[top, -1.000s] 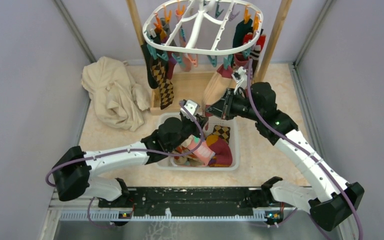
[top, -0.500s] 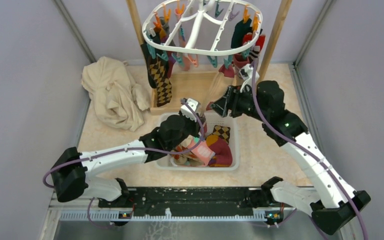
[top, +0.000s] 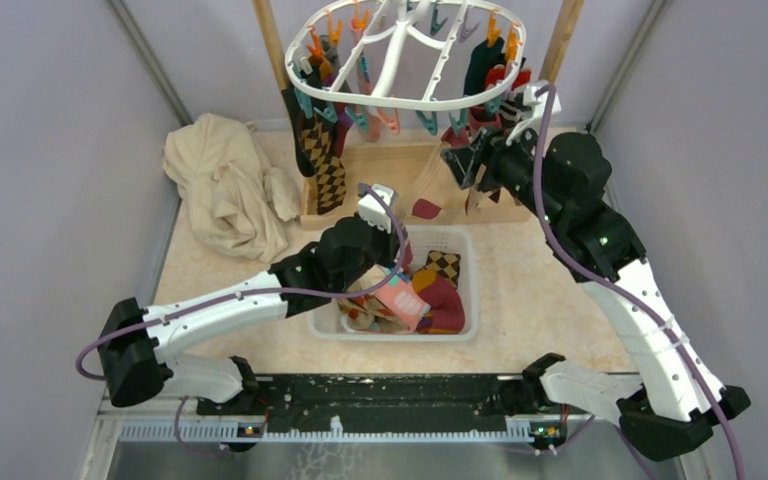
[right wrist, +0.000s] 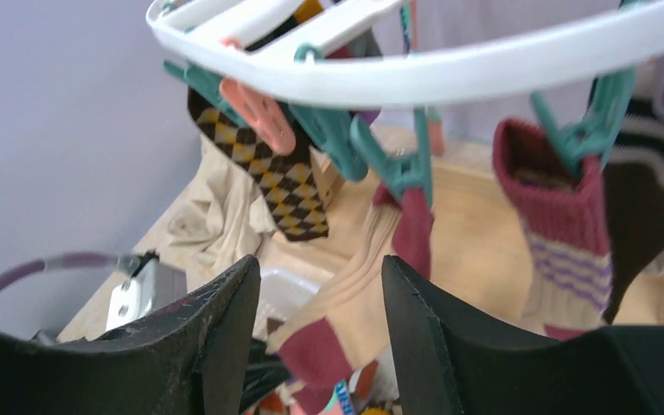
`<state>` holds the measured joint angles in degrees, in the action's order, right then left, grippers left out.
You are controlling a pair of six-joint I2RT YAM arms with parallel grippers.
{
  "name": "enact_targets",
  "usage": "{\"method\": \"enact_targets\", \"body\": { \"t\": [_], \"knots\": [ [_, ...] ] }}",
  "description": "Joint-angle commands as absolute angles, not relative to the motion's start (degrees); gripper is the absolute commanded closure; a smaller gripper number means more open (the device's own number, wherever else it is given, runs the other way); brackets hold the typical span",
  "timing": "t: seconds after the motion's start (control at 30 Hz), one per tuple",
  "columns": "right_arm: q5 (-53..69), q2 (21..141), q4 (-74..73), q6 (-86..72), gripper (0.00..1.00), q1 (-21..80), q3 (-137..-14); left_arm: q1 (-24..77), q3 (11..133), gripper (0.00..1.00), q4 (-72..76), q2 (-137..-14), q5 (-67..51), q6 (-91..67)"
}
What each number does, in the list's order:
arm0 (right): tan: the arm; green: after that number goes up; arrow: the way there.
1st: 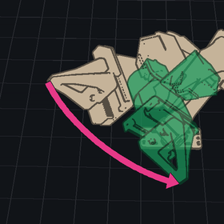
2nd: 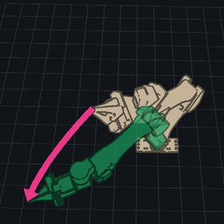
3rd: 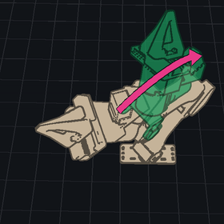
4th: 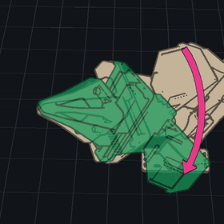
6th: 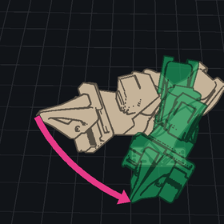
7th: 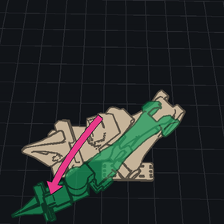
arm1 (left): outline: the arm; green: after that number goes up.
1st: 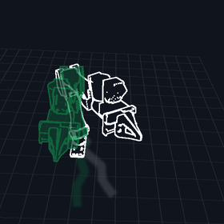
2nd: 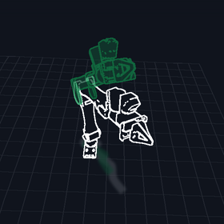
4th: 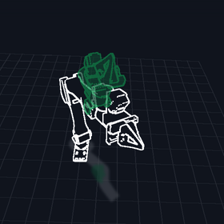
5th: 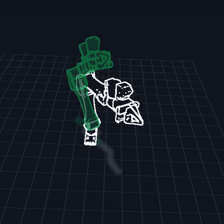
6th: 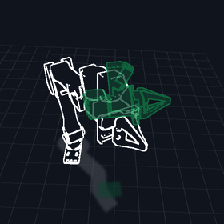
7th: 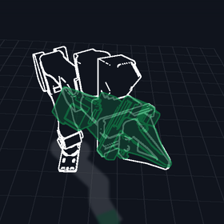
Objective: Remove the socks clipped to the hanger
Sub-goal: Remove the sock from the hanger.
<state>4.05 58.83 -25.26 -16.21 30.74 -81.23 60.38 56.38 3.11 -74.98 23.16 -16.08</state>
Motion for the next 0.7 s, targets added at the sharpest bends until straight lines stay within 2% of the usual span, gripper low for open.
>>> {"method": "enact_targets", "body": {
  "t": [0.0, 0.2, 0.67],
  "knots": [
    [0.3, 62.3, -21.9, -10.7, 0.46, 31.3, -86.8, 60.4, 58.8, 1.0, 0.6, -73.0, 24.1, -17.3],
    [-3.0, 67.0, -21.9, -8.2, 0.46, 31.3, -91.2, 60.4, 58.6, 1.0, 0.2, -71.8, 23.8, -18.0],
    [-4.6, 69.5, -17.5, -7.2, 0.5, 31.3, -91.9, 60.5, 56.9, 1.0, -2.3, -68.9, 22.7, -19.5]
  ]
}}
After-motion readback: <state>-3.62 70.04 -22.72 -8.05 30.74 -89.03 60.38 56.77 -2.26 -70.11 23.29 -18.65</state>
